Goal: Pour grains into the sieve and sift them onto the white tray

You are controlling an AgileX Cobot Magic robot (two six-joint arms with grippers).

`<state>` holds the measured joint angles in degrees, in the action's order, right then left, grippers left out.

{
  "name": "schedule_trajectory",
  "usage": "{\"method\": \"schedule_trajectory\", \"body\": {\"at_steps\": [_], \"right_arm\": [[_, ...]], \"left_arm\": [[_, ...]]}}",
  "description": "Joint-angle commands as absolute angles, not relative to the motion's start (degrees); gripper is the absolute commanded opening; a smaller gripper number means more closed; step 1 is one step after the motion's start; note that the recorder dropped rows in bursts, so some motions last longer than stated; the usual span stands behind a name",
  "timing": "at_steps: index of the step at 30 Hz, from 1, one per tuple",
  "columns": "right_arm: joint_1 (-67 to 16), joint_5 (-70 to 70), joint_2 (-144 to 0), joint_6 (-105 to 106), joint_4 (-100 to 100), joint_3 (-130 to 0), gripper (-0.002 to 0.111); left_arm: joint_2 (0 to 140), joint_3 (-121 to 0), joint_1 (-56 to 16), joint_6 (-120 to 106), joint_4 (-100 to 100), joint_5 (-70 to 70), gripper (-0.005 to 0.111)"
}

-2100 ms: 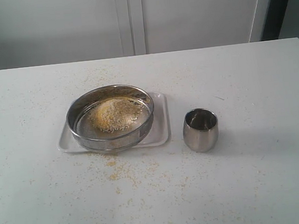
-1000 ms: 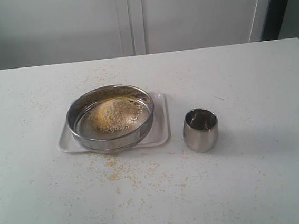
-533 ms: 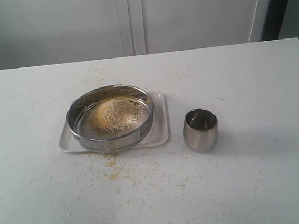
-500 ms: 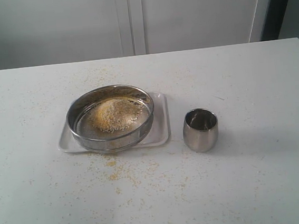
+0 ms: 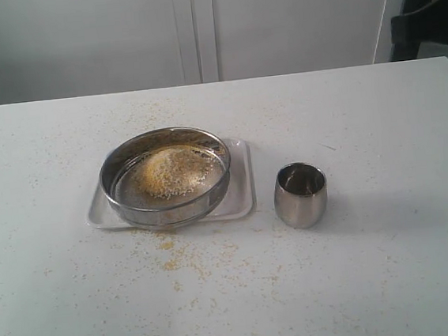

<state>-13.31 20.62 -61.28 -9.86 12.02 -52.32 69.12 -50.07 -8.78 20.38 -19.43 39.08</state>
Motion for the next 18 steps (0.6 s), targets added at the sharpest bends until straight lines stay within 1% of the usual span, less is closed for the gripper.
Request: {"method": "schedule_trajectory", "body": {"at_steps": [1, 6, 8, 13, 18], "right_arm": [[-15.7, 30.0, -67.2, 0.0, 4.2, -58.4, 0.000], [-16.3, 37.0, -75.0, 17.9, -15.1, -65.3, 0.000], [-16.3, 40.9, -78.5, 22.5, -19.4, -67.8, 0.000], [-18.9, 45.4, -86.1, 23.8, -21.1, -74.5, 0.000], [-22.3, 46.7, -93.4, 24.2, -20.9, -80.3, 0.000]], "left_arm": [[68.6, -49.6, -8.6, 20.8, -19.7, 40.0, 0.000], [68.6, -49.6, -8.6, 20.8, -19.7, 40.0, 0.000], [68.6, -49.6, -8.6, 20.8, -19.7, 40.0, 0.000], [68.6, -49.6, -8.6, 20.8, -19.7, 40.0, 0.000], [68.6, -49.6, -8.6, 20.8, -19.7, 40.0, 0.000]]}}
